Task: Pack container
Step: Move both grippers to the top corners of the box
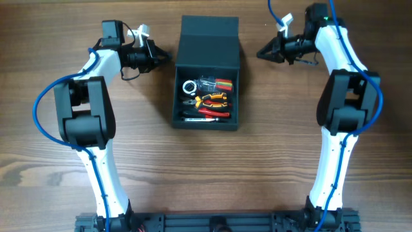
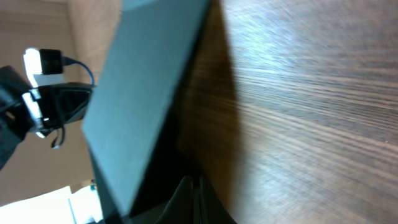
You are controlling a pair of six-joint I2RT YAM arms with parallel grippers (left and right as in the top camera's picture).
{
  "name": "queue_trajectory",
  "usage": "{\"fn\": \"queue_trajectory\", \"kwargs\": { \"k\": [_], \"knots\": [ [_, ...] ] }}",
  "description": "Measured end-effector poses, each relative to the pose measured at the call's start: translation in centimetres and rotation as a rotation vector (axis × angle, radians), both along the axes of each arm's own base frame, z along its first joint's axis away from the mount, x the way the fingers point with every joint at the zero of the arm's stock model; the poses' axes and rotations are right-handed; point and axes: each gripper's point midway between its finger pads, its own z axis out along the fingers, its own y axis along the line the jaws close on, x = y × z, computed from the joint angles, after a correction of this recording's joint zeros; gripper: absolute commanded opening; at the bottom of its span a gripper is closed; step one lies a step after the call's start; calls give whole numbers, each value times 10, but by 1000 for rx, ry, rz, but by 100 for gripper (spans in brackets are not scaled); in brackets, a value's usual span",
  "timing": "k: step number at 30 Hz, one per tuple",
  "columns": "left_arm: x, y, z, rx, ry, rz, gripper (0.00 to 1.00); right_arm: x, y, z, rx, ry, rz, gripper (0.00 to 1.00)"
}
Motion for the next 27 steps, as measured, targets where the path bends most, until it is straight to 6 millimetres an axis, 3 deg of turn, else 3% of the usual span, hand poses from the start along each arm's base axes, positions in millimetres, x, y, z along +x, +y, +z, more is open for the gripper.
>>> {"fn": "queue_trajectory", "kwargs": {
  "k": [3,10,22,27],
  "knots": [
    [-1,-7,-2,9,1,-11,4,-2,1,-15,2,31,1,4],
    [-4,-19,-5,25,2,-29,4,0,5,-16,4,12,9,4],
    [-4,-20,-5,29,2,-30,4,-6,55,-15,4,-27,107,4],
    [-4,-20,-5,29,2,-30,4,-7,65,-12,26,-42,125,4]
  ]
}}
